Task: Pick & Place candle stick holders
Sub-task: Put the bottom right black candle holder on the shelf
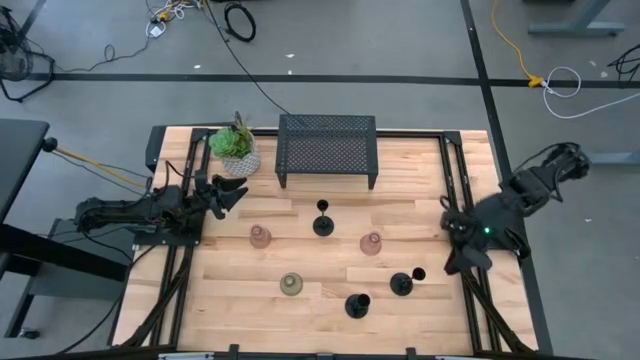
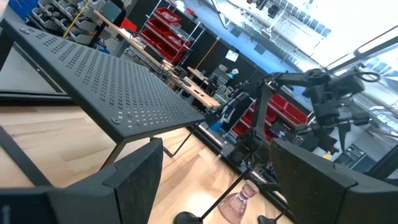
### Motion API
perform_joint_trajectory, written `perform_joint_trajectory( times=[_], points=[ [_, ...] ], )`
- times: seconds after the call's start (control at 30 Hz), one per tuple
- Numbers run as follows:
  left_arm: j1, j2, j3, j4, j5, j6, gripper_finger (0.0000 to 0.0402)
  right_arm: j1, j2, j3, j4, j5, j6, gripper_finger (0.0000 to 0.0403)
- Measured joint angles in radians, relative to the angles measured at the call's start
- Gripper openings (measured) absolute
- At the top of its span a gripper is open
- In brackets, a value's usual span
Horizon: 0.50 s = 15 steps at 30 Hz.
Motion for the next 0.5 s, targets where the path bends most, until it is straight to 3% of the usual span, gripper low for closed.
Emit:
perform_joint_trajectory(
  times=[0.13,0.37,0.43,0.5],
  points=[
    [0.000,0.000,0.000,0.000,0.000,0.000,0.0298,0.211,0.006,0.002,0.043,0.254,0.093,0.0113],
    [0.000,0.000,0.000,0.001,0.000,-0.009,0.0298,0.610,0.098,0.002,-0.113,0.774,0.337,0.0083],
    [0.000,0.000,0.000,0.001,0.000,-0.008,0.0298,0.688,0.141,0.002,-0.127,0.937,0.370,0.0070],
    [0.000,0.000,0.000,0.001,0.000,-0.009,0.0298,0.735,0.193,0.002,-0.157,1.012,0.413,0.0055]
  ],
)
